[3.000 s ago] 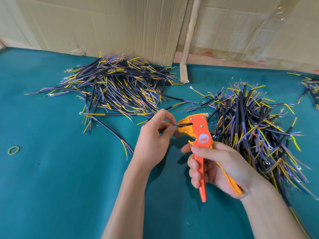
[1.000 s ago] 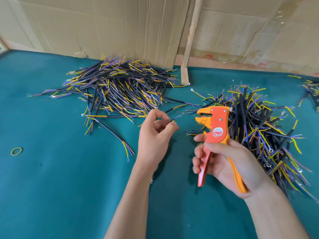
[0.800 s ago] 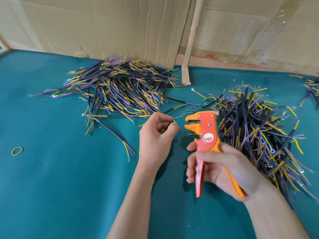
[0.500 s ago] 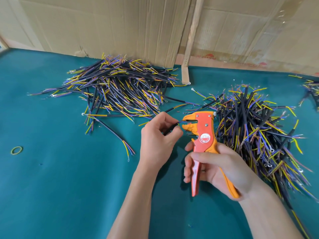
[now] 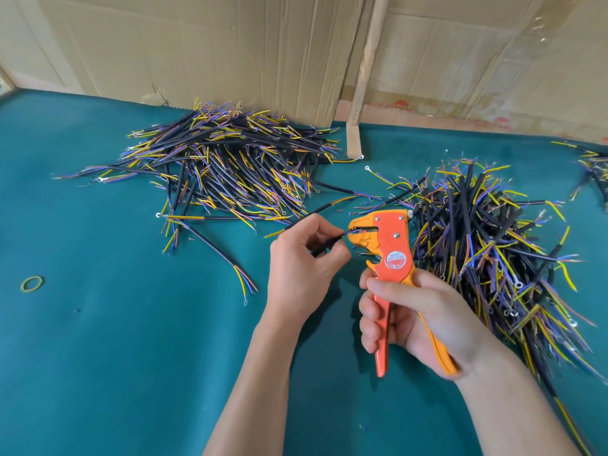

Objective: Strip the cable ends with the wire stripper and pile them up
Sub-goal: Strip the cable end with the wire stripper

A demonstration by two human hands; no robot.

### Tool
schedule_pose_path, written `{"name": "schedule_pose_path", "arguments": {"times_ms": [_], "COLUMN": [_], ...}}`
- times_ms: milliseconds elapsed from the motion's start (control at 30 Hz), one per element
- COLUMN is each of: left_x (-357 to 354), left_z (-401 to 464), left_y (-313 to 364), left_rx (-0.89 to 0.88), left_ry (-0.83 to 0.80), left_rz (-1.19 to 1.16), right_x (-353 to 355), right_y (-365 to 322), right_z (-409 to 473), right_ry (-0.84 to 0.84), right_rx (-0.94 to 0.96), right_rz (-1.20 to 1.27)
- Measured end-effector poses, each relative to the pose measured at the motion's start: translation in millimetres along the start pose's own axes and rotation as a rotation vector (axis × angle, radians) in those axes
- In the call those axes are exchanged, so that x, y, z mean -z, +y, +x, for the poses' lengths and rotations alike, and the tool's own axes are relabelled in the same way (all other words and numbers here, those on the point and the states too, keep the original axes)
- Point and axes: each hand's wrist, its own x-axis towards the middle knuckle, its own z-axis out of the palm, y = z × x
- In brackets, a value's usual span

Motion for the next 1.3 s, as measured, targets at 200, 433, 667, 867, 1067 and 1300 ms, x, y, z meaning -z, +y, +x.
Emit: {"name": "schedule_pose_path", "arguments": {"times_ms": [200,433,667,867,1067,1300], "left_x": [-0.7,-1.1,-1.4,-0.6,-0.2,0.1], "left_z": [-0.7,-1.0,-1.4,-1.4,-1.6,-1.6], "left_y": [0.6,1.4,2.9,3.7,3.5,5.3], "left_rx": [-0.009,-0.011,0.004,0.009,0.008,0.008], "left_ry": [0.015,0.018,0.019,0.022,0.021,0.018], "left_rz": [0.008,0.024,0.01,0.003,0.008,0.007], "right_x": [1.0,0.4,-0.7,-1.0,-1.0,-3.8], "right_y": [-1.1,-0.5,1.1,0.9,-1.0,1.6], "right_z": [-1.8,-1.0,-0.1,-1.2,-1.3,-1.5], "right_ry": [-0.022,-0.009,-0.011,-0.019,-0.045,-0.006], "right_rx": [-0.006,-0.012,0.005,-0.005,0.0,-0.012], "right_rz": [-0.009,-0.011,0.014,0.052,0.04,0.072]}}
